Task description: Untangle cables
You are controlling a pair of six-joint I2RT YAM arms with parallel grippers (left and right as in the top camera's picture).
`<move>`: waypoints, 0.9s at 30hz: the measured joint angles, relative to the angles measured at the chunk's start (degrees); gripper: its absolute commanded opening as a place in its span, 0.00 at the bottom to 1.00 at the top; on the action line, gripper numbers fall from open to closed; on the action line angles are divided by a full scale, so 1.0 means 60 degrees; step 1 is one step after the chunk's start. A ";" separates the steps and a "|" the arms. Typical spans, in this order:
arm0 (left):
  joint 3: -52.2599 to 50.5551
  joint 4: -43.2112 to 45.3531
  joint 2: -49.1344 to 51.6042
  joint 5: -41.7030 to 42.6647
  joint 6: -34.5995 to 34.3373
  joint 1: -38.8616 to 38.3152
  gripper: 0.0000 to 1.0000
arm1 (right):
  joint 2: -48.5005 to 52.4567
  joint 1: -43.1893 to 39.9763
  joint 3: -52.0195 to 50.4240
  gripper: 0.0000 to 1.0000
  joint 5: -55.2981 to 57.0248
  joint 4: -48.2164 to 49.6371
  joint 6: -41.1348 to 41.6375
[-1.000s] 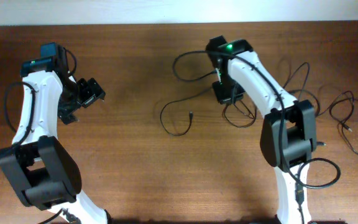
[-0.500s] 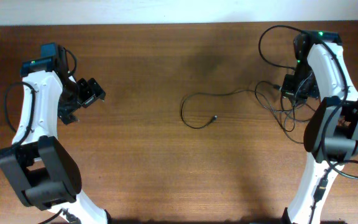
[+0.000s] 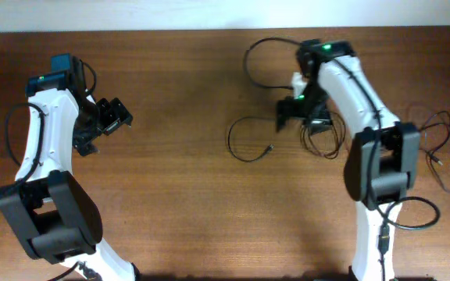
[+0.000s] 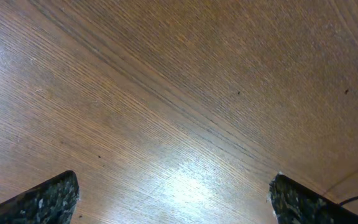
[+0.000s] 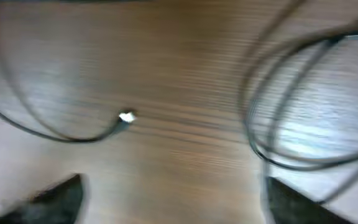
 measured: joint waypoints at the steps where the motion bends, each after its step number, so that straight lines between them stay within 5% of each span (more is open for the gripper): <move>1: 0.0000 0.0004 0.0000 0.0000 0.0000 0.0000 0.99 | 0.0000 0.0444 0.0000 0.99 -0.0029 0.0124 -0.0044; 11: 0.0000 0.0000 0.0000 0.0000 0.0000 0.0000 0.99 | 0.0000 0.3005 0.0000 0.96 -0.0025 0.1679 -0.0047; 12: 0.0000 0.0000 0.0000 0.0000 0.0000 0.0000 0.99 | 0.0000 0.3173 0.0000 0.82 -0.0022 0.1749 -0.0040; 14: 0.0000 0.0004 0.0000 0.0000 0.0000 0.0000 0.99 | 0.0062 0.3497 0.0000 0.39 0.0138 0.1927 -0.0040; 16: 0.0000 0.0000 0.0000 0.0000 0.0000 0.0000 0.99 | 0.0106 0.3654 0.0000 0.33 0.0619 0.1949 -0.0098; 24: 0.0000 0.0004 0.0000 0.0000 0.0000 0.0000 0.99 | 0.0146 0.3712 -0.1399 0.38 0.1093 0.3475 -0.0113; 26: 0.0000 0.0004 0.0000 0.0000 0.0000 0.0000 0.99 | 0.0124 0.3716 -0.2014 0.06 0.1035 0.3952 -0.0124; 27: -0.0004 -0.0007 0.0000 0.0004 0.0000 0.0000 0.99 | 0.0098 0.3719 -0.2124 0.04 0.1027 0.4098 -0.0149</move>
